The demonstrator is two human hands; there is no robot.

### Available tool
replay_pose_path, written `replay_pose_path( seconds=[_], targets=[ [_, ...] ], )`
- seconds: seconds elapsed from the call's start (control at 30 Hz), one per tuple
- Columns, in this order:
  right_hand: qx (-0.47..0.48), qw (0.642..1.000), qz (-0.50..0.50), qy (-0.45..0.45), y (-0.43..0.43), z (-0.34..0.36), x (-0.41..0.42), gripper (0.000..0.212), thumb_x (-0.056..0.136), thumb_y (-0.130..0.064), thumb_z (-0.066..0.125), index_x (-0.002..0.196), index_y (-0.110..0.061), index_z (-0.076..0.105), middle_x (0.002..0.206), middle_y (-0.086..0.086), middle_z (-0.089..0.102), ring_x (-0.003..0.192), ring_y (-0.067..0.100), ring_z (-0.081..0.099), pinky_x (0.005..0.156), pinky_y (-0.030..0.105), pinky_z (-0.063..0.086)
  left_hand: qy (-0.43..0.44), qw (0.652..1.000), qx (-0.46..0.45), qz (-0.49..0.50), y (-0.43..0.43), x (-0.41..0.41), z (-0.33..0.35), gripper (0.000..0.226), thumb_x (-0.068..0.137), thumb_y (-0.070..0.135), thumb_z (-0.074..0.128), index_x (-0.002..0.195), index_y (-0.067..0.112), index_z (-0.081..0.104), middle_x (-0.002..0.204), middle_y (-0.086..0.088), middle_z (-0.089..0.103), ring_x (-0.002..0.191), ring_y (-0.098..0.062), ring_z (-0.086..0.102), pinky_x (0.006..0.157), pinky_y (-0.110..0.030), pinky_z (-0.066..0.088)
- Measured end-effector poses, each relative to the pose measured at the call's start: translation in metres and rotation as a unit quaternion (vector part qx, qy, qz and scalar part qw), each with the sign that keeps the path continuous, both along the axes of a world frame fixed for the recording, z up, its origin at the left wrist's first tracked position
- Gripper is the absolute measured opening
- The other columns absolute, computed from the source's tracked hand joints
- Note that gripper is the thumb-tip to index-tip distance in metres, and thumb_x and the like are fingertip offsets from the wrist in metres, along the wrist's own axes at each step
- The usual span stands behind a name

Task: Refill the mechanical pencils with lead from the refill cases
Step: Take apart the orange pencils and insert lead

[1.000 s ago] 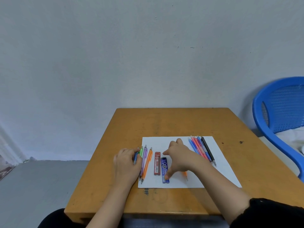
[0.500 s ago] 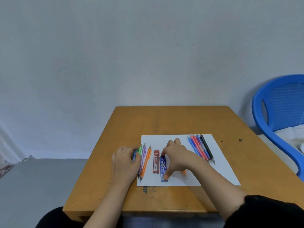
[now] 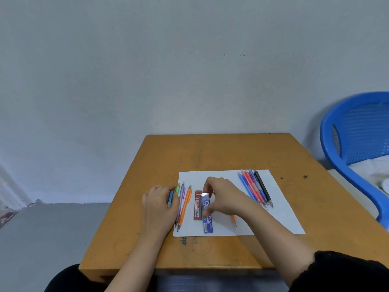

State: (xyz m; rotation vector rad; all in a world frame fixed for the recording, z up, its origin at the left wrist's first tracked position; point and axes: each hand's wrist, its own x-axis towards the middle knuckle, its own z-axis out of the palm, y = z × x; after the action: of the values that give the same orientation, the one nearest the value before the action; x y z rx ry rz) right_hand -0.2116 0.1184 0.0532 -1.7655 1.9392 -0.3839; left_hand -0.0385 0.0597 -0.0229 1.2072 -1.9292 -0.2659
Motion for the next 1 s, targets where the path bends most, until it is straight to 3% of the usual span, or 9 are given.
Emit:
replay_pose_path(
  seconds=[0.13,0.27,0.43,0.7,0.83,1.0],
  targets=[
    [-0.02,0.98,-0.063,-0.189,0.0,0.003,-0.005,0.024,0.078,-0.013,0.077,0.087,-0.017,0.055,0.077,0.001,0.063,0.07,0.007,0.06,0.063,0.025,0.052,0.006,0.999,-0.04,-0.032,0.003,0.0,-0.002,0.043,0.087,0.043,0.044,0.102,0.014,0.071,0.096,0.006,0.07,0.095,-0.009,0.057,0.084,-0.029,0.032],
    [-0.09,0.958,-0.113,-0.249,0.0,0.002,-0.007,0.019,0.082,-0.011,0.072,0.098,-0.017,0.063,0.077,0.014,0.064,0.065,0.011,0.062,0.059,0.023,0.05,0.022,0.993,-0.096,-0.065,0.007,0.0,-0.001,0.035,0.089,0.037,0.048,0.1,0.013,0.071,0.093,0.005,0.07,0.094,-0.006,0.054,0.081,-0.03,0.037],
    [-0.166,0.924,-0.153,-0.308,-0.001,-0.002,-0.007,0.017,0.085,-0.002,0.067,0.1,-0.007,0.069,0.054,-0.01,0.059,0.059,0.013,0.064,0.065,0.026,0.056,0.017,0.983,-0.139,-0.117,0.009,-0.001,0.004,0.035,0.085,0.042,0.056,0.098,0.013,0.072,0.092,0.008,0.069,0.094,-0.007,0.053,0.08,-0.025,0.033],
    [-0.189,0.888,-0.167,-0.385,0.002,-0.007,-0.004,0.015,0.084,0.0,0.067,0.093,-0.012,0.07,0.059,-0.006,0.066,0.063,0.017,0.07,0.071,0.033,0.059,-0.009,0.974,-0.201,-0.101,0.003,-0.003,-0.004,0.031,0.082,0.043,0.065,0.093,0.015,0.073,0.09,0.009,0.071,0.093,-0.009,0.054,0.081,-0.023,0.032],
    [-0.178,0.871,-0.166,-0.426,0.004,-0.011,-0.006,0.014,0.085,0.0,0.066,0.098,-0.005,0.069,0.07,0.006,0.069,0.064,0.015,0.07,0.069,0.029,0.058,-0.011,0.973,-0.209,-0.098,0.001,-0.002,-0.006,0.031,0.081,0.042,0.065,0.094,0.015,0.074,0.09,0.008,0.071,0.092,-0.009,0.054,0.079,-0.024,0.034],
    [-0.185,0.858,-0.126,-0.461,0.008,-0.016,-0.009,0.028,0.083,0.006,0.065,0.1,-0.016,0.068,0.086,0.006,0.073,0.075,0.011,0.07,0.068,0.019,0.054,0.004,0.977,-0.192,-0.096,0.0,-0.001,-0.007,0.032,0.083,0.041,0.063,0.096,0.014,0.074,0.091,0.007,0.072,0.091,-0.009,0.055,0.08,-0.024,0.034]
  ],
)
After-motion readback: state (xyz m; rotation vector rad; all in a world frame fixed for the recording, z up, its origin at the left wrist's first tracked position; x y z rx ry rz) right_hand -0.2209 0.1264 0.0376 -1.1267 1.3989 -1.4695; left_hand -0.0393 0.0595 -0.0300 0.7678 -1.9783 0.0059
